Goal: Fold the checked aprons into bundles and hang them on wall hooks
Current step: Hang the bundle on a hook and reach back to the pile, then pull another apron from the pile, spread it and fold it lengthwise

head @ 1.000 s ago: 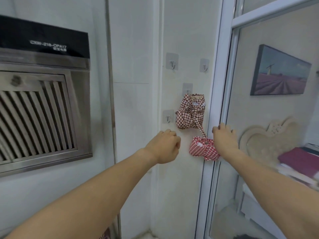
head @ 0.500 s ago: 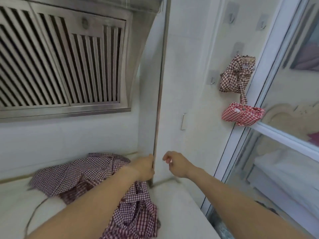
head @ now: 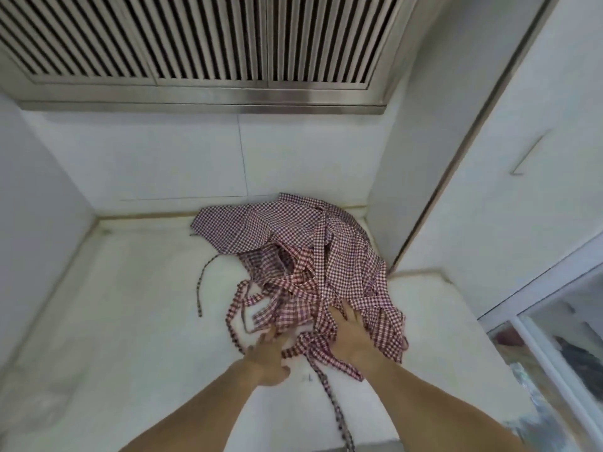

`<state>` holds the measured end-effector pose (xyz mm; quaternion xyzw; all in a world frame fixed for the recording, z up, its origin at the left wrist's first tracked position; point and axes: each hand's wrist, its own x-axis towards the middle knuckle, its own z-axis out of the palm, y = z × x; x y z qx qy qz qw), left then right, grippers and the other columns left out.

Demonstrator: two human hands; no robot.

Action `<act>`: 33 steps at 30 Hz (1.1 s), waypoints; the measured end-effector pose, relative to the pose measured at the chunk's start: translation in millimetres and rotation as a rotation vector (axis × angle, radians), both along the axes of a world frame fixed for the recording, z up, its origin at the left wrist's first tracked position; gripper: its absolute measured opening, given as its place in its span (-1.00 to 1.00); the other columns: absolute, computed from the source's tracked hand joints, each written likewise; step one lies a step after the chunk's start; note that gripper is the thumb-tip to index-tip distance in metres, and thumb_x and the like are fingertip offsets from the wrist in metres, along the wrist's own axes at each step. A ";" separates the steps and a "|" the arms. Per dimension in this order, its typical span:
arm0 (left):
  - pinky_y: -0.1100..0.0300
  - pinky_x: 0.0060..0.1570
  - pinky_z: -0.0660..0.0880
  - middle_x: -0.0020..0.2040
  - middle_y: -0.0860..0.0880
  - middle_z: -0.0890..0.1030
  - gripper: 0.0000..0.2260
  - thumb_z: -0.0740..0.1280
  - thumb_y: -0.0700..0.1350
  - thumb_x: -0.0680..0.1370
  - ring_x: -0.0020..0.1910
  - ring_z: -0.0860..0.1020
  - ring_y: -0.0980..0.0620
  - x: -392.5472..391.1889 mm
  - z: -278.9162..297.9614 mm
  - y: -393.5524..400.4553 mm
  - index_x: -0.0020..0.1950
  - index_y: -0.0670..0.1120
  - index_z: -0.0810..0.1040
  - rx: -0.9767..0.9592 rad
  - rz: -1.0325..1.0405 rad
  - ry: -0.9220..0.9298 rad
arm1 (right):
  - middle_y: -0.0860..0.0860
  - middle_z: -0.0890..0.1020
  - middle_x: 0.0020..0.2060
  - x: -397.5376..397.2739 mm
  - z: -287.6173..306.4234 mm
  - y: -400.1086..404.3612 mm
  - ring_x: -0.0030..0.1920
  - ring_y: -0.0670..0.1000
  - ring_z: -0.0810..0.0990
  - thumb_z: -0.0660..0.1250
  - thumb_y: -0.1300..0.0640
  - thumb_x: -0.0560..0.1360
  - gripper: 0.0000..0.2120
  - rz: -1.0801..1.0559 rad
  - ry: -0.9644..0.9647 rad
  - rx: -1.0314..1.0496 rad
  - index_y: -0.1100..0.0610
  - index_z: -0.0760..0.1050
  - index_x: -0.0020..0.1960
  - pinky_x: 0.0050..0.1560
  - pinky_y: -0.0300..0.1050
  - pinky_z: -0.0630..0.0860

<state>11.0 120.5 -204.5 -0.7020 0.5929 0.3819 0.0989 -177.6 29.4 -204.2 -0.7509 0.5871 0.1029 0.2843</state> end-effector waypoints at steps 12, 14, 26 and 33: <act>-0.12 0.48 0.16 0.45 -0.12 0.26 -0.36 0.36 0.02 0.43 0.47 0.21 -0.15 -51.6 6.2 -34.2 0.46 -0.07 0.23 -0.626 0.275 0.033 | 0.04 0.66 0.10 2.5 18.9 12.3 0.13 0.03 0.59 0.27 0.34 0.47 -0.70 -0.218 -0.293 -0.240 0.14 0.64 0.12 0.28 -0.15 0.46; -0.11 0.53 0.04 0.55 -0.05 0.13 -0.24 0.36 0.06 0.43 0.55 0.09 -0.07 -69.6 3.6 -40.1 0.57 0.00 0.10 -0.601 0.148 0.154 | 0.00 0.69 0.04 -0.1 37.2 8.8 0.07 -0.02 0.63 0.30 0.30 0.51 -0.77 -0.243 -0.395 -0.276 0.15 0.67 0.08 0.20 -0.30 0.45; 0.24 -0.13 0.41 -0.09 0.10 0.60 -0.89 0.30 -0.26 0.58 -0.10 0.53 0.14 -80.3 46.6 -73.5 -0.05 -0.05 0.55 -0.643 0.543 0.608 | -0.14 0.40 0.14 -78.7 65.5 0.6 0.03 -0.22 0.53 0.54 0.17 0.40 -0.48 -0.229 -0.696 -0.184 -0.04 0.40 0.27 0.08 -0.44 0.46; 0.04 0.03 0.58 0.01 -0.10 0.70 -0.78 0.21 -0.30 0.61 0.05 0.64 -0.12 -59.6 118.5 -81.9 0.11 -0.14 0.63 -0.601 1.015 1.106 | -0.09 0.25 0.17 -86.6 43.8 -3.0 0.33 0.10 0.42 0.55 -0.34 0.17 0.11 -0.414 -0.607 -0.072 0.02 0.14 0.54 0.36 0.15 0.44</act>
